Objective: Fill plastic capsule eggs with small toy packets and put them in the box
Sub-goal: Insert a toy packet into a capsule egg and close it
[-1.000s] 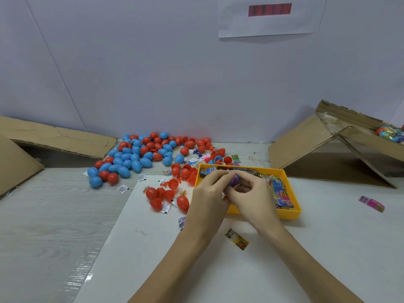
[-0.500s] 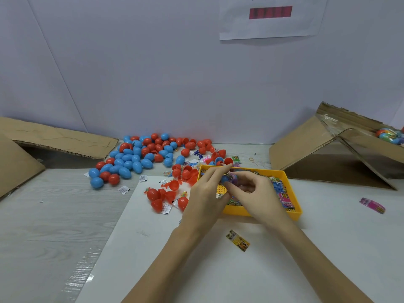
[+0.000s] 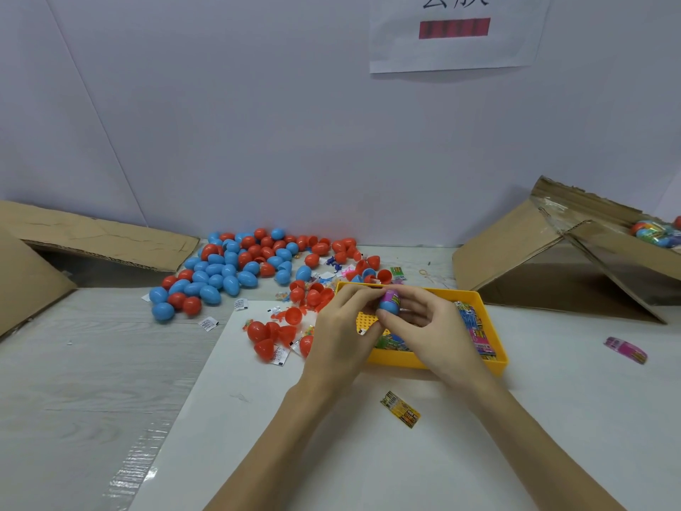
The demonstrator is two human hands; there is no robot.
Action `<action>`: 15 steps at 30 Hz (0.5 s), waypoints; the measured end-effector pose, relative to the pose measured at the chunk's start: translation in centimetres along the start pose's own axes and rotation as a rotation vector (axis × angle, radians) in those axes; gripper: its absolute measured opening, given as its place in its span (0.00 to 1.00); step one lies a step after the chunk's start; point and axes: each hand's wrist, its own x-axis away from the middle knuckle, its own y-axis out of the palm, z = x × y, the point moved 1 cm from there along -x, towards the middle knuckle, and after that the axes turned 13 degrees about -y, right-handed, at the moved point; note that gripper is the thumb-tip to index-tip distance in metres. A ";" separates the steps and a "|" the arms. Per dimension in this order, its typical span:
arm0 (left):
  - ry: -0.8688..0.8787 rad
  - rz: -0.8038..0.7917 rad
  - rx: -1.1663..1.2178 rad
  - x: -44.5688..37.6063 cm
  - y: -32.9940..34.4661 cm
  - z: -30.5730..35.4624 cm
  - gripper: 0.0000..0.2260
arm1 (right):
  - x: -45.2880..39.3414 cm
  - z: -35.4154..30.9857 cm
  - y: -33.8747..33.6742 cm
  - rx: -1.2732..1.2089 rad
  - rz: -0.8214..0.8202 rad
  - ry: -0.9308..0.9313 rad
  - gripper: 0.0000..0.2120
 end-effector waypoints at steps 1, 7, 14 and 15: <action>0.007 0.011 -0.001 0.1 -0.1 0.0 0.18 | 0.0 0.0 0.0 -0.010 0.002 -0.001 0.20; -0.021 0.060 -0.014 0.4 0.0 0.3 0.17 | 0.2 -0.1 0.5 -0.068 0.069 0.004 0.18; -0.022 0.077 0.000 0.5 0.3 0.3 0.18 | 0.3 -0.4 0.5 0.010 0.084 0.012 0.16; -0.020 0.070 -0.001 0.4 0.3 0.3 0.19 | 0.3 -0.5 0.4 0.042 0.079 0.020 0.15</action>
